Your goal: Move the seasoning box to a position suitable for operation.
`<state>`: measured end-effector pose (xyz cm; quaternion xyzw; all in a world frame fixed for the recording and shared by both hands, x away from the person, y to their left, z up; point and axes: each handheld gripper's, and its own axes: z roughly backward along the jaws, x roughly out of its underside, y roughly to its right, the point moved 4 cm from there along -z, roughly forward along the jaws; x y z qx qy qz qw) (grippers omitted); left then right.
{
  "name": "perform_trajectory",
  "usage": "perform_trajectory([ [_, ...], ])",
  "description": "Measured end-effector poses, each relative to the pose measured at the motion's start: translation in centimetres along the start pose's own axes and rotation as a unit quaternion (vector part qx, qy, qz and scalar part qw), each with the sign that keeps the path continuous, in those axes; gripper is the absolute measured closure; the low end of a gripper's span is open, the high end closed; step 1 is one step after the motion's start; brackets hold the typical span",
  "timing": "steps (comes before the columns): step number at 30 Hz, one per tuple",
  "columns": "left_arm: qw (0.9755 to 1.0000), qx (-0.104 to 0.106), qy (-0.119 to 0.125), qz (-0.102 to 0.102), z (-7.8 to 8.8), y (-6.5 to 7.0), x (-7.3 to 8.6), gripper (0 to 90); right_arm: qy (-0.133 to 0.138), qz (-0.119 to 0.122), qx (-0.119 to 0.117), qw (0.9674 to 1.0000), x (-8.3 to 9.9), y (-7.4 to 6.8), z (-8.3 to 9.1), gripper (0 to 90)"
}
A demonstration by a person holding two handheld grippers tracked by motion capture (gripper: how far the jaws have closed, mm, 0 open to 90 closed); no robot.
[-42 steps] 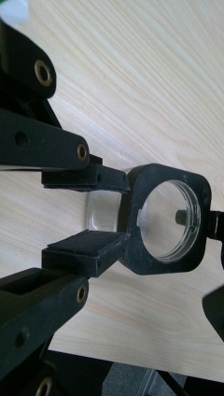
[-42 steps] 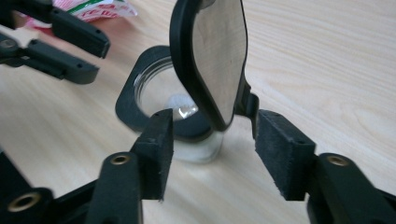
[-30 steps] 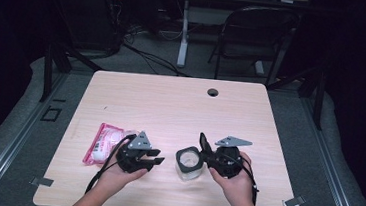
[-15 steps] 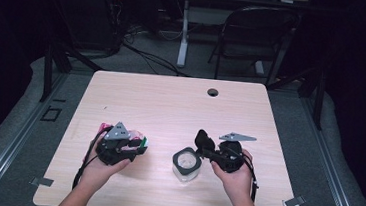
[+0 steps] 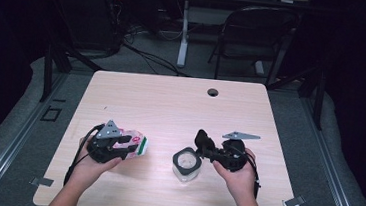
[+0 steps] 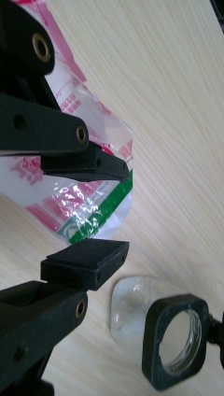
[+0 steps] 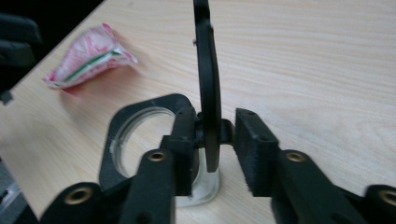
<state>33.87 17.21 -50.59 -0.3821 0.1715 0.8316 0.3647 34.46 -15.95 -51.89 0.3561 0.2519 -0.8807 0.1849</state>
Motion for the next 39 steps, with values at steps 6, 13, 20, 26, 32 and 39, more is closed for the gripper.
perform_trajectory([
  [6, 0.9998, -0.010, -0.015, -0.006, 0.6, 0.6, 1.6, 56.8, 0.002, 0.002, -0.009, 1.0000, -0.7, 0.0, 2.0, 52.9],
  [13, 0.9984, -0.028, -0.048, 0.012, -0.6, 0.1, 4.2, 39.5, 0.006, 0.020, 0.004, 0.9998, -1.0, -0.4, 2.6, 49.4],
  [20, 0.9945, -0.071, -0.076, -0.006, -2.4, -0.2, 5.6, 37.7, 0.004, 0.012, 0.010, 0.9999, -0.9, 0.1, 2.5, 48.9],
  [26, 0.9901, -0.106, -0.087, -0.028, -3.5, -0.6, 6.6, 37.2, 0.002, 0.008, 0.010, 0.9999, -0.7, 0.2, 2.4, 48.5],
  [32, 0.9900, -0.116, -0.080, -0.012, -3.6, -1.6, 7.0, 39.3, -0.002, 0.013, 0.009, 0.9999, -0.7, 0.1, 2.1, 48.4],
  [39, 0.9894, -0.127, -0.069, -0.016, -4.1, -2.4, 7.1, 43.5, -0.004, 0.012, 0.011, 0.9999, -0.6, 0.1, 1.8, 48.4],
])
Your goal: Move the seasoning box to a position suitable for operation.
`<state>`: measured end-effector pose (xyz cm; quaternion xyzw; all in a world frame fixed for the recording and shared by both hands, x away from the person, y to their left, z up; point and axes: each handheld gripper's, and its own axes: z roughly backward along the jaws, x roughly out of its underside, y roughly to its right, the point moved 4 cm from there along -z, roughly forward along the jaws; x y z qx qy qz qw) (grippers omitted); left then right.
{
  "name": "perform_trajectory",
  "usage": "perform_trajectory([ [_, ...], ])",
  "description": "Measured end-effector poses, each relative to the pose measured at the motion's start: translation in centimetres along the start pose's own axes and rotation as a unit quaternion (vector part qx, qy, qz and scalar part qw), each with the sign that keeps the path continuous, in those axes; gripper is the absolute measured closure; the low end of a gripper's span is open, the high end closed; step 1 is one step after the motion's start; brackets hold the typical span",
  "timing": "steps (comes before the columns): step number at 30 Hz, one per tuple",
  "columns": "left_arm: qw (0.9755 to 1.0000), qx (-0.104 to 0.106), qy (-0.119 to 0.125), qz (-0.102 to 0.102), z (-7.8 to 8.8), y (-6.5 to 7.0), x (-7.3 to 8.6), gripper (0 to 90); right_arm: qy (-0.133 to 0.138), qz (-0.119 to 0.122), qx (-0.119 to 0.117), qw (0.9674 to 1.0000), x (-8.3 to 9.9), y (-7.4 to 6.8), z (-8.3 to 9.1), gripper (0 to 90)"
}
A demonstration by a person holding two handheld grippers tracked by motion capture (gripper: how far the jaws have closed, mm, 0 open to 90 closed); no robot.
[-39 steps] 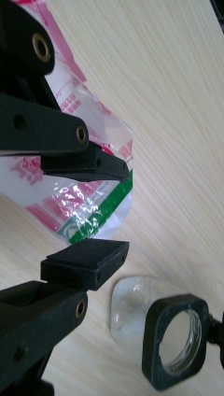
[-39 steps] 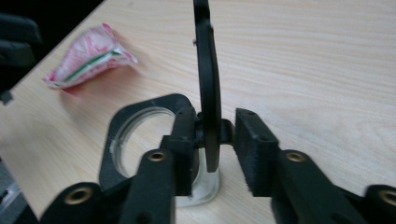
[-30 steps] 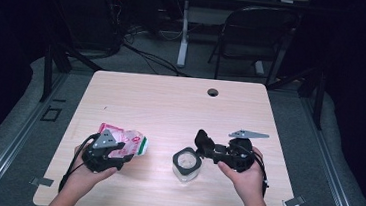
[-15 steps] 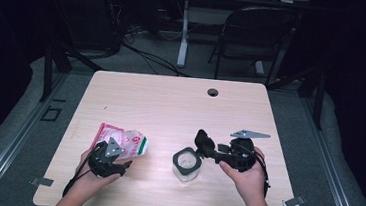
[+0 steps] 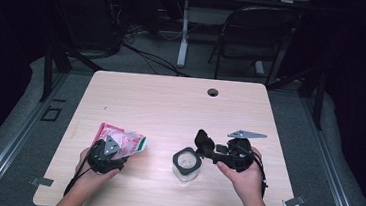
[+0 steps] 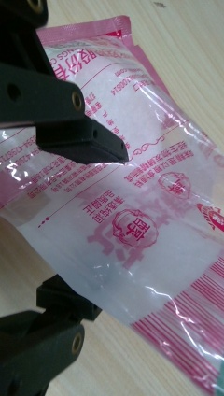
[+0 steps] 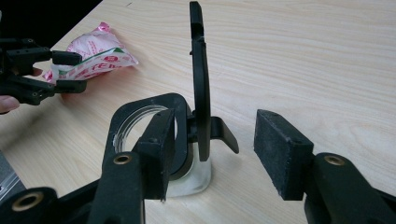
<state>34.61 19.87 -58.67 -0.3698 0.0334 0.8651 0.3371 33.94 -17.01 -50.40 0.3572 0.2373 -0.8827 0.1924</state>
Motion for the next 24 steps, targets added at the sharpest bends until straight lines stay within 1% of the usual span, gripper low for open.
perform_trajectory([
  [5, 1.0000, 0.003, 0.004, 0.001, -0.1, -0.4, 0.0, 54.9, 0.002, -0.002, -0.001, 1.0000, 0.0, 0.1, 0.1, 48.4],
  [8, 0.9997, 0.014, 0.009, 0.017, -0.1, -0.8, 0.0, 62.2, 0.006, -0.003, -0.001, 1.0000, 0.0, 0.1, 0.1, 48.6],
  [9, 0.9997, 0.014, 0.009, 0.017, -0.1, -0.8, 0.0, 65.3, 0.006, -0.003, -0.001, 1.0000, 0.0, 0.1, 0.1, 48.6],
  [10, 0.9992, 0.023, 0.013, 0.030, -0.1, -1.1, 0.0, 70.2, 0.007, -0.004, -0.002, 1.0000, 0.0, 0.1, 0.1, 48.6],
  [12, 0.9976, 0.038, 0.020, 0.054, -0.1, -1.7, 0.0, 76.3, 0.006, -0.003, -0.002, 1.0000, 0.0, 0.1, 0.1, 48.6],
  [13, 0.9976, 0.038, 0.020, 0.054, -0.1, -1.7, 0.0, 80.1, 0.005, -0.003, -0.001, 1.0000, 0.0, 0.1, 0.0, 48.6],
  [14, 0.9962, 0.048, 0.021, 0.070, -0.1, -2.2, 0.1, 84.6, 0.005, -0.003, 0.000, 1.0000, 0.0, 0.1, 0.0, 48.7],
  [15, 0.9954, 0.054, 0.022, 0.077, -0.1, -2.4, 0.1, 85.9, 0.003, -0.002, 0.000, 1.0000, 0.0, 0.1, 0.0, 48.7],
  [17, 0.9942, 0.062, 0.023, 0.085, -0.2, -2.6, 0.2, 87.2, 0.002, -0.005, 0.000, 1.0000, 0.0, 0.2, 0.0, 48.8],
  [21, 0.9935, 0.069, 0.020, 0.088, -0.4, -2.7, 0.3, 82.0, 0.003, -0.004, 0.002, 1.0000, 0.1, 0.2, 0.1, 48.9],
  [22, 0.9934, 0.072, 0.015, 0.089, -0.7, -2.8, 0.3, 80.3, 0.003, -0.004, 0.001, 1.0000, 0.1, 0.1, 0.1, 48.9],
  [24, 0.9924, 0.078, 0.012, 0.095, -0.9, -2.9, 0.2, 78.2, 0.004, -0.002, 0.002, 1.0000, 0.2, 0.0, 0.1, 48.9],
])
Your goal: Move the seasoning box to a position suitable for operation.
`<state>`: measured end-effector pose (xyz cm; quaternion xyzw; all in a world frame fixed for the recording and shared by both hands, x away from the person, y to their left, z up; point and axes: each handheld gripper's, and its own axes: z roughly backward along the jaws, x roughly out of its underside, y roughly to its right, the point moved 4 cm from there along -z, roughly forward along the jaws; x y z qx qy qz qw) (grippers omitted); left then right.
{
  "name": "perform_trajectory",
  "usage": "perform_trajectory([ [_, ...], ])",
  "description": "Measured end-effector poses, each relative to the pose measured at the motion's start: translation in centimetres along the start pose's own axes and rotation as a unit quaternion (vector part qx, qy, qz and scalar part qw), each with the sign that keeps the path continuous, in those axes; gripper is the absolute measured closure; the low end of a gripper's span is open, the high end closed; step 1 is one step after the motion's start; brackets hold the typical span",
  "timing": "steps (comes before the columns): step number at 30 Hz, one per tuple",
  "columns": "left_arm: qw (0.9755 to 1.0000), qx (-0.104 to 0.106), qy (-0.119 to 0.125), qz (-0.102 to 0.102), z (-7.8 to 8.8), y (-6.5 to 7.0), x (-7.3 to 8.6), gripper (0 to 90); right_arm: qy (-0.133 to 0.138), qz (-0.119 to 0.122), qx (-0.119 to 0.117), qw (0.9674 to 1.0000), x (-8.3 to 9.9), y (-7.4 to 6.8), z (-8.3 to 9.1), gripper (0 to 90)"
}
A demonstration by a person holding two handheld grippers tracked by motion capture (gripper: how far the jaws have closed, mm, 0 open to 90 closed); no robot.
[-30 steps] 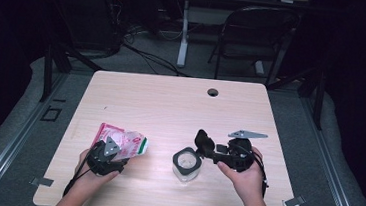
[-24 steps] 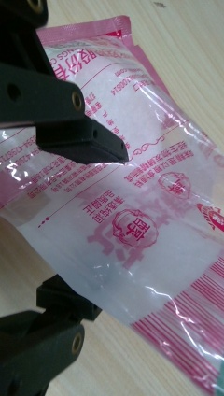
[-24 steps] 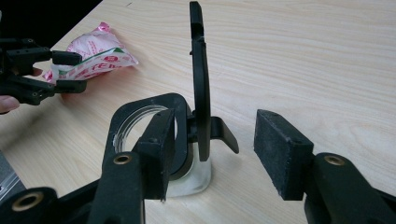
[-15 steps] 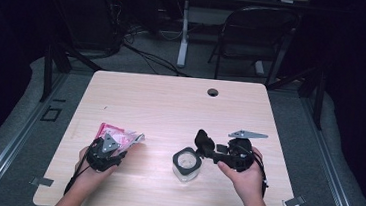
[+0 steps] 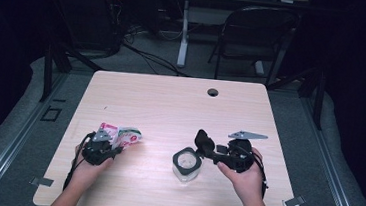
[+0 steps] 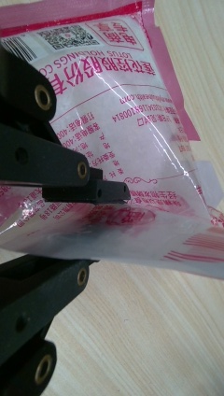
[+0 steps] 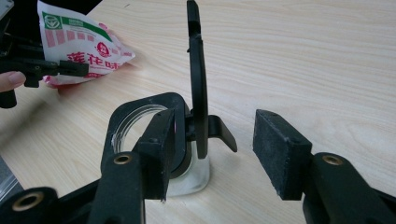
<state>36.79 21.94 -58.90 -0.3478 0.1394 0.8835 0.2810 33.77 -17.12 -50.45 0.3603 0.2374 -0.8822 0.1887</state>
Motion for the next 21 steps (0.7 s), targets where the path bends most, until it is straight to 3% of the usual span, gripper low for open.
perform_trajectory([
  [5, 0.9998, 0.014, -0.005, 0.015, -0.2, -0.4, -0.3, 74.2, 0.002, 0.001, 0.004, 1.0000, 0.3, -0.1, 0.2, 49.0],
  [12, 0.9996, 0.020, -0.015, 0.016, -0.6, -0.6, -0.8, 69.7, 0.001, 0.006, 0.011, 0.9999, 0.8, -0.2, 0.7, 49.2],
  [21, 0.9985, 0.025, -0.041, 0.025, -0.7, -1.2, -1.3, 78.7, 0.001, 0.003, 0.020, 0.9998, 1.3, -0.1, 1.2, 49.2],
])
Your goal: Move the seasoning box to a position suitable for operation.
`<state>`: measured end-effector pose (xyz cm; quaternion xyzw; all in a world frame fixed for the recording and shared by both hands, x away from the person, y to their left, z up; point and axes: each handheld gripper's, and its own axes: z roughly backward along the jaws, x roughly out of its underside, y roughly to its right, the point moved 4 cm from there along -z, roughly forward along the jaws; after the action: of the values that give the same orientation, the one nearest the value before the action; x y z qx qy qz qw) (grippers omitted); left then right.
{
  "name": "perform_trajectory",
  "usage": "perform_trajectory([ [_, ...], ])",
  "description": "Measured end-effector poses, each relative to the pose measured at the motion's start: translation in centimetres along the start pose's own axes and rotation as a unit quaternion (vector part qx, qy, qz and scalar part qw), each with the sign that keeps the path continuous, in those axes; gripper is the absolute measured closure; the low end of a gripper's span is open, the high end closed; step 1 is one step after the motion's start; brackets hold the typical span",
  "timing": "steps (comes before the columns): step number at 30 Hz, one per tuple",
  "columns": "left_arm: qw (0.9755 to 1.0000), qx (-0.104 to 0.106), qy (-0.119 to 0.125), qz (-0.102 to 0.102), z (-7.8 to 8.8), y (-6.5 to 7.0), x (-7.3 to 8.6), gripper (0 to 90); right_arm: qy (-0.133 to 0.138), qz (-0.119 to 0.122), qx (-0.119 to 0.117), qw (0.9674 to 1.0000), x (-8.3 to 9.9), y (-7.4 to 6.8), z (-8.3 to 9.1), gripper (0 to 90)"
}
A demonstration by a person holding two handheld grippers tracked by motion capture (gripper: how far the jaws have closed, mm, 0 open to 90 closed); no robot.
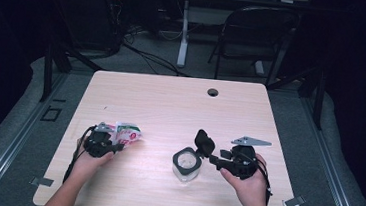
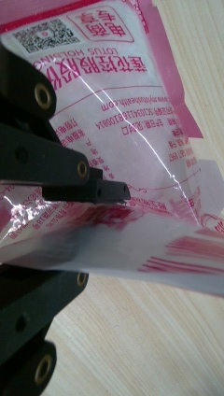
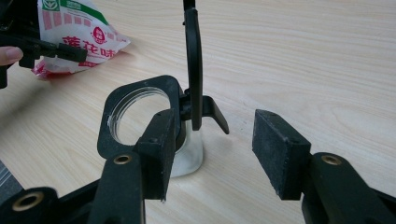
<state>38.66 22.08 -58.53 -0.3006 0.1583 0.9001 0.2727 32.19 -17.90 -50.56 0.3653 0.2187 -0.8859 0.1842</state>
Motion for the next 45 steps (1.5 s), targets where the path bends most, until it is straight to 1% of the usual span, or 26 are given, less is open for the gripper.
perform_trajectory([
  [4, 1.0000, 0.001, -0.006, -0.001, 0.0, -0.1, -0.1, 81.6, 0.002, -0.003, 0.001, 1.0000, 0.1, 0.2, 0.2, 49.2],
  [6, 0.9999, 0.004, -0.010, 0.004, 0.0, -0.2, -0.1, 82.8, 0.001, 0.000, 0.004, 1.0000, 0.1, 0.3, 0.2, 49.2],
  [8, 0.9998, 0.006, -0.019, 0.006, 0.1, -0.3, -0.2, 82.8, 0.001, 0.000, 0.003, 1.0000, 0.1, 0.3, 0.3, 49.2],
  [10, 0.9997, 0.004, -0.023, 0.007, 0.1, -0.2, -0.2, 82.8, 0.001, -0.003, 0.005, 1.0000, 0.2, 0.3, 0.3, 49.2],
  [12, 0.9996, 0.001, -0.030, 0.004, 0.1, -0.1, -0.3, 82.8, 0.002, -0.003, 0.004, 1.0000, 0.2, 0.3, 0.3, 49.2],
  [16, 0.9987, -0.010, -0.048, -0.017, 0.3, 0.2, -0.5, 83.8, 0.000, -0.002, 0.006, 1.0000, 0.2, 0.4, 0.4, 49.2],
  [18, 0.9985, -0.011, -0.051, -0.016, 0.3, 0.3, -0.5, 84.4, -0.001, -0.003, 0.006, 1.0000, 0.3, 0.4, 0.5, 49.2],
  [19, 0.9983, -0.010, -0.055, -0.016, 0.4, 0.3, -0.6, 85.9, 0.003, -0.004, 0.005, 1.0000, 0.3, 0.4, 0.5, 49.2],
  [22, 0.9982, -0.005, -0.059, -0.013, 0.5, 0.3, -0.6, 86.9, 0.000, -0.003, 0.005, 1.0000, 0.3, 0.4, 0.5, 49.2],
  [24, 0.9979, -0.003, -0.062, -0.016, 0.7, 0.3, -0.6, 88.2, 0.002, -0.005, 0.006, 1.0000, 0.3, 0.4, 0.5, 49.2],
  [26, 0.9982, -0.005, -0.059, -0.014, 0.8, 0.4, -0.6, 89.7, 0.002, -0.004, 0.006, 1.0000, 0.2, 0.5, 0.5, 49.1],
  [31, 0.9983, -0.002, -0.056, -0.018, 1.3, 0.4, -0.7, 90.0, 0.000, -0.003, 0.005, 1.0000, 0.1, 0.4, 0.7, 48.9],
  [35, 0.9984, -0.005, -0.053, -0.021, 1.8, 0.6, -0.7, 90.0, -0.001, -0.001, 0.006, 1.0000, 0.0, 0.4, 0.9, 49.7],
  [39, 0.9982, -0.010, -0.052, -0.028, 2.3, 0.7, -0.7, 90.0, -0.011, 0.014, 0.008, 0.9998, -0.3, 0.1, 1.3, 54.0],
  [41, 0.9983, -0.013, -0.050, -0.028, 2.7, 0.7, -0.8, 90.0, -0.013, 0.016, 0.004, 0.9998, -0.4, -0.1, 1.6, 54.1],
  [42, 0.9983, -0.014, -0.049, -0.028, 2.9, 0.7, -0.8, 90.0, -0.017, 0.015, -0.002, 0.9997, -0.5, -0.2, 1.7, 54.8],
  [43, 0.9983, -0.016, -0.048, -0.029, 3.1, 0.6, -0.9, 90.0, -0.024, 0.021, -0.009, 0.9994, -0.7, -0.4, 2.0, 57.1],
  [44, 0.9983, -0.017, -0.048, -0.030, 3.3, 0.6, -0.9, 90.0, -0.019, 0.018, -0.014, 0.9996, -0.8, -0.7, 2.1, 58.6],
  [45, 0.9984, -0.017, -0.046, -0.028, 3.5, 0.6, -1.0, 90.0, -0.024, 0.020, -0.021, 0.9993, -0.9, -0.8, 2.2, 60.2],
])
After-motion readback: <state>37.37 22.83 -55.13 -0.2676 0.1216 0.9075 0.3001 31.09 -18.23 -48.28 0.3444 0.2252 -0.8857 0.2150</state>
